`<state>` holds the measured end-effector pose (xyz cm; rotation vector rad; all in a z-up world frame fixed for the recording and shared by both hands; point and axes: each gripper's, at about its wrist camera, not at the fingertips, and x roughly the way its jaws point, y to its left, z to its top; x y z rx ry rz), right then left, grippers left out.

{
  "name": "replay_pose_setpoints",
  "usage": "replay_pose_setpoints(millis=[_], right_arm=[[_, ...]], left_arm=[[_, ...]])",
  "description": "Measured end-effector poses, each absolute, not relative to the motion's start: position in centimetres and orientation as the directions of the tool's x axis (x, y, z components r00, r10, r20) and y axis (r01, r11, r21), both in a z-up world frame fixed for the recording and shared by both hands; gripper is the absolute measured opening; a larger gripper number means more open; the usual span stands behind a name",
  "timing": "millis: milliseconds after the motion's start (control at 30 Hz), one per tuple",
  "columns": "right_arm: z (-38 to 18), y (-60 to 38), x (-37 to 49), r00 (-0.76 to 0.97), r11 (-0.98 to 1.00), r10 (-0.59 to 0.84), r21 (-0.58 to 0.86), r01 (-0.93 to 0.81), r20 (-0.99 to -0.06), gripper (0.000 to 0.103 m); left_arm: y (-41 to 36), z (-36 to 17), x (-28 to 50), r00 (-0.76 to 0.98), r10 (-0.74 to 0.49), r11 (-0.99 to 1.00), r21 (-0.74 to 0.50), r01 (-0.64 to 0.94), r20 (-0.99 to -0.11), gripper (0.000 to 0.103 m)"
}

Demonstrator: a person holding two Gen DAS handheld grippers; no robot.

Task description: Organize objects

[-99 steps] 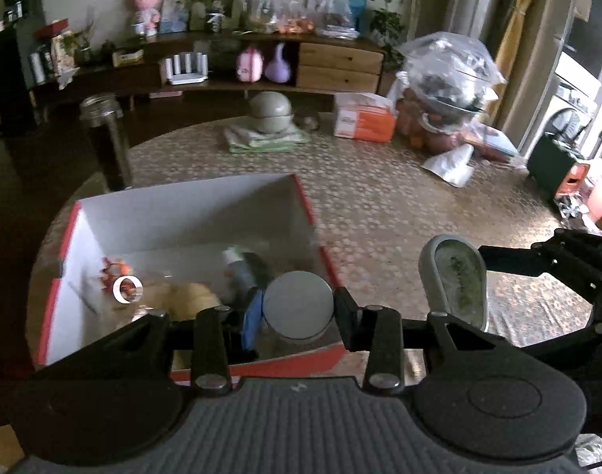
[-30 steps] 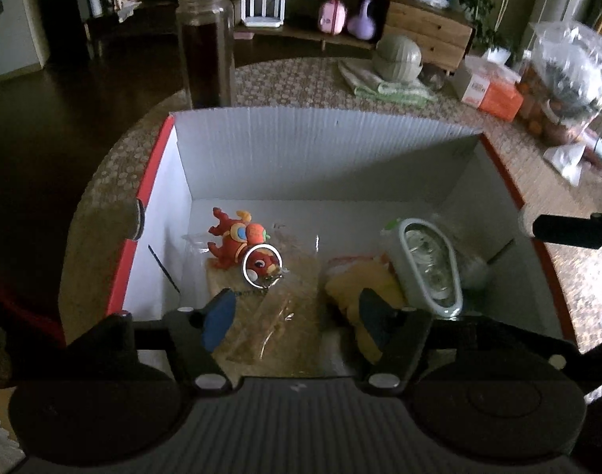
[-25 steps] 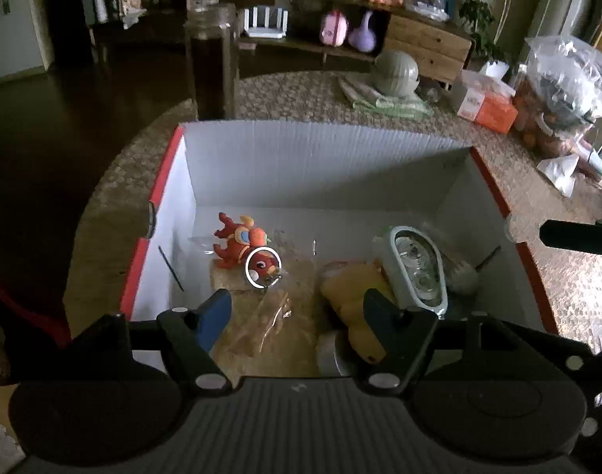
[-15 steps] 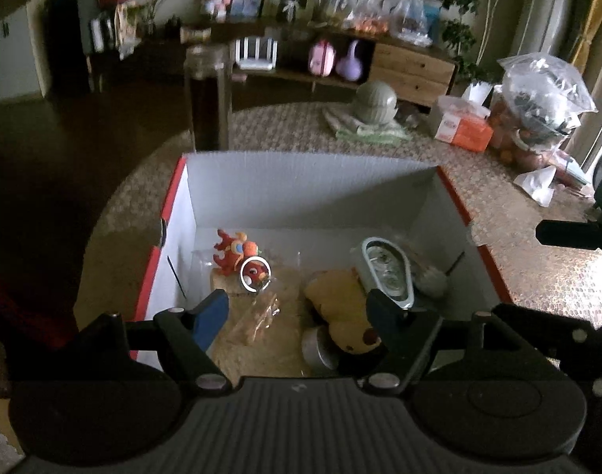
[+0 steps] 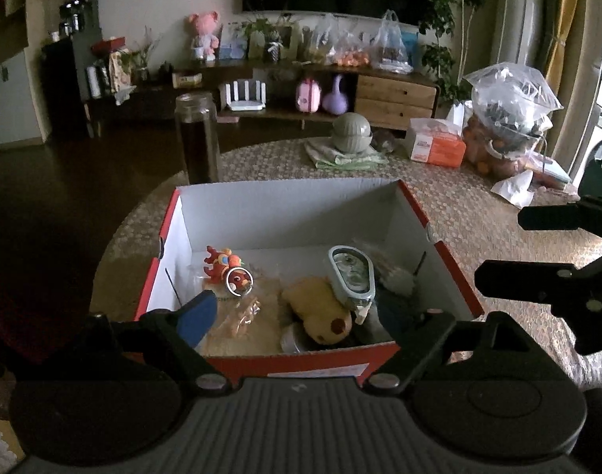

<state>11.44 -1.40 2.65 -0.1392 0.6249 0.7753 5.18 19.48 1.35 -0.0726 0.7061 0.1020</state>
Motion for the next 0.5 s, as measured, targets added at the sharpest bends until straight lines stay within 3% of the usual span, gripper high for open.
replay_pose_setpoints(millis=[133, 500], right_arm=[[2.8, -1.8, 11.0, 0.544, 0.711, 0.624, 0.118, -0.694, -0.56, 0.103], [2.9, -3.1, 9.0, 0.554, 0.697, 0.644, 0.106, -0.71, -0.527, 0.103]], left_arm=[[19.0, 1.5, 4.4, 0.765, 0.092, 0.99, -0.023, -0.138, -0.637, 0.103], [18.1, 2.1, 2.4, 0.793, 0.113, 0.986, -0.029, -0.162, -0.599, 0.103]])
